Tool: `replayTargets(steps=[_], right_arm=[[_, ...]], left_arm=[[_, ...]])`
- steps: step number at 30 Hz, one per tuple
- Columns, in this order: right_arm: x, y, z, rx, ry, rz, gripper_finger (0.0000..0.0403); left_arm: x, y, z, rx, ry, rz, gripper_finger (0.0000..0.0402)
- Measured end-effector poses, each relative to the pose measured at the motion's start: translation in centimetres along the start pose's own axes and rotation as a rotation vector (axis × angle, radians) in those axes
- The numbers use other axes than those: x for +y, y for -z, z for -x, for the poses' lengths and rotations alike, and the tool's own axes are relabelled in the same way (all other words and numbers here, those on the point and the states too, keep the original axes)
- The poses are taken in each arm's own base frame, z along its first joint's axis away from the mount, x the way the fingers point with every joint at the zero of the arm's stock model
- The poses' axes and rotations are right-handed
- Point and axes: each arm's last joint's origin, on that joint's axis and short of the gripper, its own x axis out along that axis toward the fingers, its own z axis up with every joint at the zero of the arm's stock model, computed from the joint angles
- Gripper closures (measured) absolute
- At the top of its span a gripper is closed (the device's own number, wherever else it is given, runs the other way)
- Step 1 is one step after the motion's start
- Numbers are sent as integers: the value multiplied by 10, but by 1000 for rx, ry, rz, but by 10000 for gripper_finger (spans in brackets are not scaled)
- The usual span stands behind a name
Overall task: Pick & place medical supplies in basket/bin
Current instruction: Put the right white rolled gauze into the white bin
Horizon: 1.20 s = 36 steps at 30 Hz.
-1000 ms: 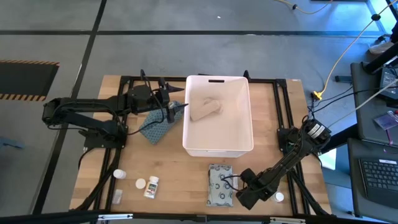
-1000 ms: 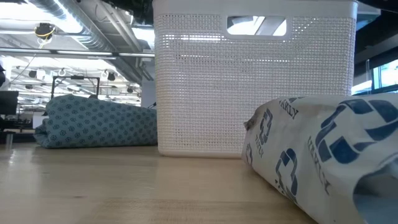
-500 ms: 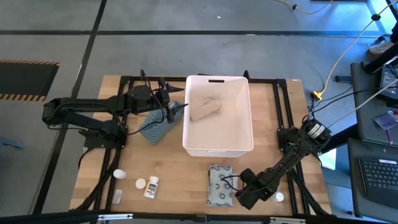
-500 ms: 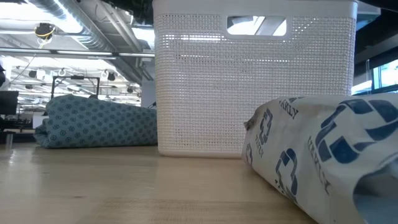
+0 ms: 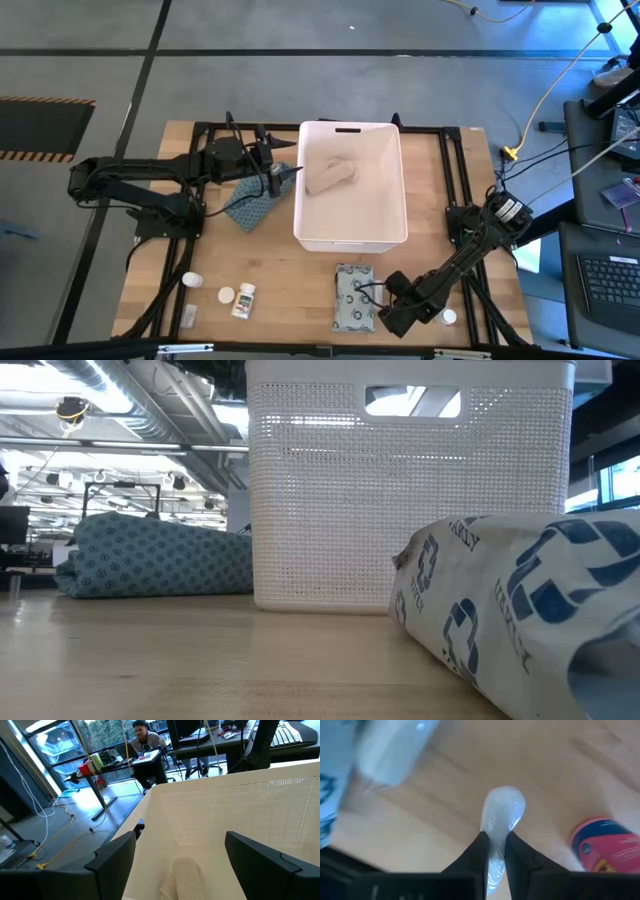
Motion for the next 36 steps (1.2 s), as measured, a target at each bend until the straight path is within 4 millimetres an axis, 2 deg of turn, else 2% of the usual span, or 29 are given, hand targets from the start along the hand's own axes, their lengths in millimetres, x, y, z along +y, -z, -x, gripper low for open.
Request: replayTargets(steps=[5, 10, 13, 16, 22, 25, 29, 32, 36], right_arm=[[15, 5, 16, 11, -71, 77, 359], [37, 11, 47, -27, -187, 181, 358], [51, 16, 73, -99, -272, 284, 358], [62, 18, 101, -245, -335, 433, 358], [68, 9, 167, -547, -309, 661, 358], [64, -4, 202, -724, -234, 731, 358], [55, -33, 241, -906, -76, 795, 357], [48, -65, 259, -961, 44, 841, 357], [37, -118, 271, -958, 207, 885, 357]], left_arm=[[0, 0, 0, 0, 0, 0, 100], [0, 0, 0, 0, 0, 1, 100], [0, 0, 0, 0, 0, 8, 100], [0, 0, 0, 0, 0, 9, 100], [0, 0, 0, 0, 0, 11, 100], [0, 0, 0, 0, 0, 11, 100], [0, 0, 0, 0, 0, 11, 100], [0, 1, 0, 8, 1, 9, 100], [-1, 5, 0, 52, 5, -3, 100]])
